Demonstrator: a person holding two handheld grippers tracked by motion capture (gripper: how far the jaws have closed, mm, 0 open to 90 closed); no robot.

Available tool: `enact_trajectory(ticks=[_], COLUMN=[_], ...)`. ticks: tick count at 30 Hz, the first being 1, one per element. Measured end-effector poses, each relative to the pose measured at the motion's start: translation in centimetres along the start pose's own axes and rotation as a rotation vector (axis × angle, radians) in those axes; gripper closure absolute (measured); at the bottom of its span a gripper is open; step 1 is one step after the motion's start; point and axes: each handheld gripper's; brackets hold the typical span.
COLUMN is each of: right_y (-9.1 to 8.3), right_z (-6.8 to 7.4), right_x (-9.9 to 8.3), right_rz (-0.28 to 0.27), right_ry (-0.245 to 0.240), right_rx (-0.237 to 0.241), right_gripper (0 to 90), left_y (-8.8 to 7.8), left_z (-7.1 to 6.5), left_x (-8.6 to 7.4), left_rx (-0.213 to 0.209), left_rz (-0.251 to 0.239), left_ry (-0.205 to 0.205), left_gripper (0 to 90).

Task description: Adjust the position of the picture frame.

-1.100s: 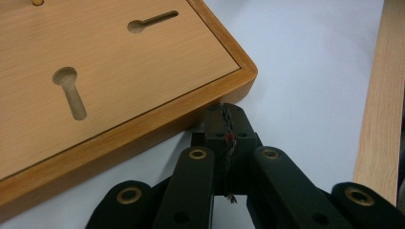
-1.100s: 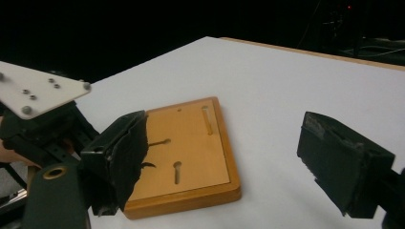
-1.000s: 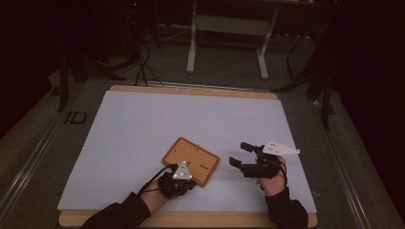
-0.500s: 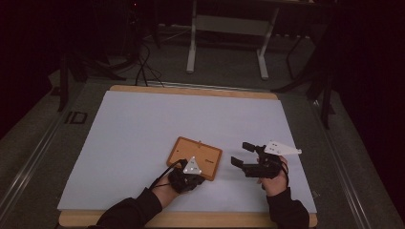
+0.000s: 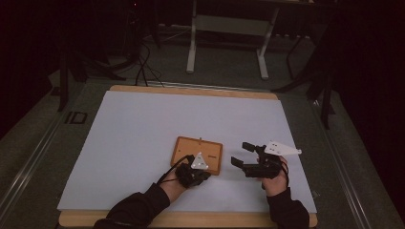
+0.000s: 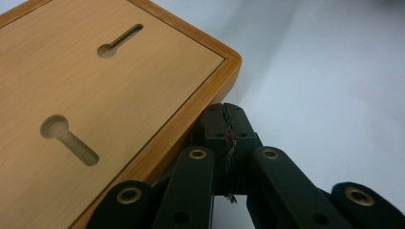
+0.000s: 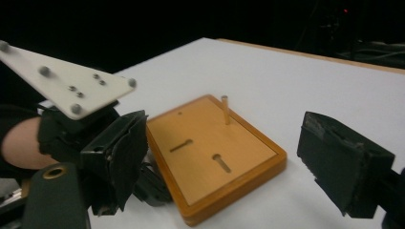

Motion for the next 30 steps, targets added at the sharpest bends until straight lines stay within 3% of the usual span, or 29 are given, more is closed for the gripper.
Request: enact_trajectory(ticks=[19, 26, 30], right_y=[0.2, 0.3, 0.2], right_z=[-0.1, -0.1, -0.1], right_x=[-0.2, -0.2, -0.2], right_rz=[0.04, 0.043, 0.042], right_ry=[-0.056, -0.052, -0.052], right_rx=[-0.038, -0.032, -0.031], right_gripper=[16.1, 16.1, 16.1], left_y=[1.6, 1.7, 1.4], left_z=[1.1, 1.2, 1.2], left_x=[1.5, 1.6, 1.5], left_rx=[-0.009, -0.012, -0.043], left_rz=[-0.013, -0.016, -0.028], left_ry=[0.004, 0.003, -0.004], left_gripper=[89.8, 89.7, 89.5])
Point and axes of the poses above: each handheld gripper's, and its own axes: y roughly forward along the jaws, x roughly out of its top, z roughly to its left
